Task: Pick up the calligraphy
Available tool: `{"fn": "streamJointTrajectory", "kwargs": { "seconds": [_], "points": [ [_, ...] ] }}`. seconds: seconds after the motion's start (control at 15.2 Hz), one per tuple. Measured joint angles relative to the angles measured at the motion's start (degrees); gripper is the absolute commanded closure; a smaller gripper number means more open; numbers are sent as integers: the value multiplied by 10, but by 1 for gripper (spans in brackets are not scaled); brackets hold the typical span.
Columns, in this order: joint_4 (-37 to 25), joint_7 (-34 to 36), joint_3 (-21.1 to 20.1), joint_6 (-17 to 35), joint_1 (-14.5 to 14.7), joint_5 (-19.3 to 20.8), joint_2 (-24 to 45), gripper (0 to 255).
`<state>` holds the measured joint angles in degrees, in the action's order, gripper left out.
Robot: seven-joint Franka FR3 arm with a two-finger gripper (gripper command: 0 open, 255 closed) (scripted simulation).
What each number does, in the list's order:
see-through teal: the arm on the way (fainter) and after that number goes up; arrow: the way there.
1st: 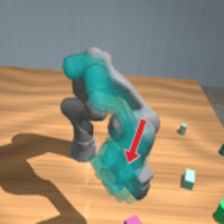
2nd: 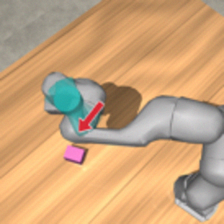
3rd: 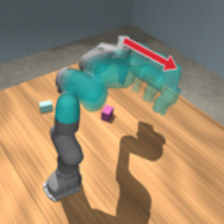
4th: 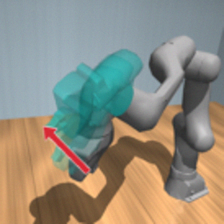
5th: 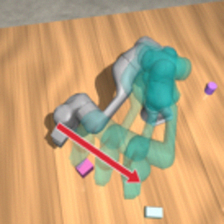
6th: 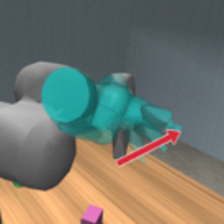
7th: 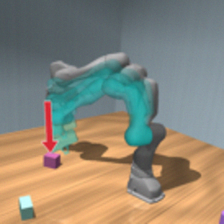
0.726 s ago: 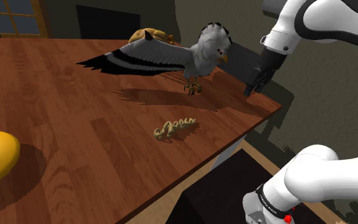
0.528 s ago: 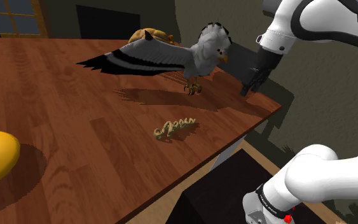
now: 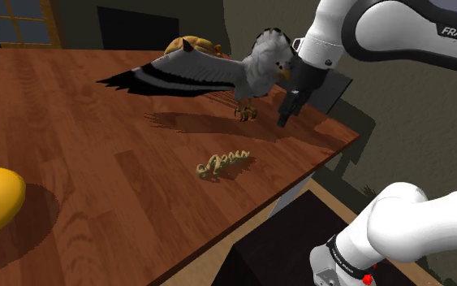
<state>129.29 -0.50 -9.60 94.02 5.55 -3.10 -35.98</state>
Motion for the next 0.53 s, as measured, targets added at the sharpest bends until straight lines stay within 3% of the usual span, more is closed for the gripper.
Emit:
{"fn": "streamJointTrajectory", "kwargs": {
  "seconds": [0.53],
  "points": [
    [-37, 21, -102, 59, 47, 19, 68, 0]
  ]
}}
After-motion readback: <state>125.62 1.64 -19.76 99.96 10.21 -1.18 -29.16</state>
